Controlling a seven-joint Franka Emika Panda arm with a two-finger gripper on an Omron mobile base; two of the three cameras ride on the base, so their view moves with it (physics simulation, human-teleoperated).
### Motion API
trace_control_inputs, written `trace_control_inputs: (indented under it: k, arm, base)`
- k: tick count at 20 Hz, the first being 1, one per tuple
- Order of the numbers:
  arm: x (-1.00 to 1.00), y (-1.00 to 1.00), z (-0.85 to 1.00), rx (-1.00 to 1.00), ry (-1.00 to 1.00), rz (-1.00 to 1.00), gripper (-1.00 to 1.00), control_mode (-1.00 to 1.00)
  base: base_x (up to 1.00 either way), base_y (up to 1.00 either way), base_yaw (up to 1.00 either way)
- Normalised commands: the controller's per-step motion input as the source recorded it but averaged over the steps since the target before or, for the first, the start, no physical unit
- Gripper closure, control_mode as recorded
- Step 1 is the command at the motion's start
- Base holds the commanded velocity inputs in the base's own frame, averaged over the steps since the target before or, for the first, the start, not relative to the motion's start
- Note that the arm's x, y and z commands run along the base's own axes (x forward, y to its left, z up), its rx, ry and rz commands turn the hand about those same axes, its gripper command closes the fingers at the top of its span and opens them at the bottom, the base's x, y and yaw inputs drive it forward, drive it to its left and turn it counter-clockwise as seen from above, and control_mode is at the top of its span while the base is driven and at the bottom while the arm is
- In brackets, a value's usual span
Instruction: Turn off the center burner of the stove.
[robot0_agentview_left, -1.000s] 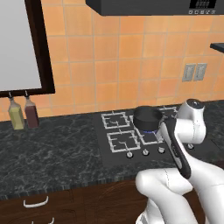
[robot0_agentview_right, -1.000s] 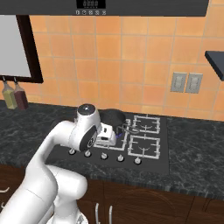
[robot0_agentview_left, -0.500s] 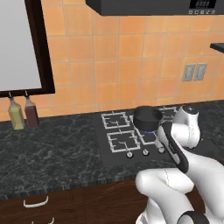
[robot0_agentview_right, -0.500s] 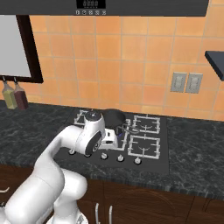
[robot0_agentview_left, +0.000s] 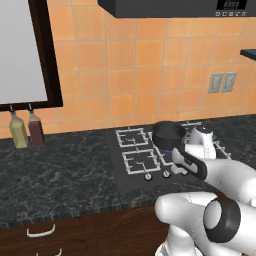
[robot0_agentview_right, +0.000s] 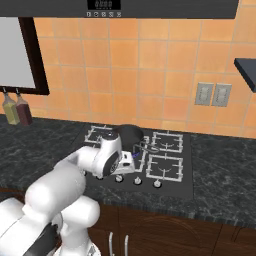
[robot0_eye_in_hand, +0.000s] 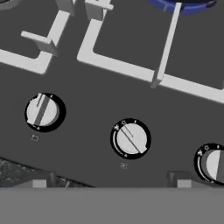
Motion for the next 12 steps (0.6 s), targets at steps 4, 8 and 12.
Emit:
trace_control_inputs:
  k: [4,8,12]
  arm:
    - [0.27,-0.06,-0.3,0.0,0.09,0.0,-1.0,-1.0]
    - [0.23,-0.13,-0.28,0.0,0.08,0.0,-1.0,-1.0]
    - [0.17,-0.14,-0.26,0.0,0.05,0.0,-1.0,-1.0]
  base:
    - [0.0,0.0,0.0]
    - [0.0,0.0,0.0]
    - [0.0,0.0,0.0]
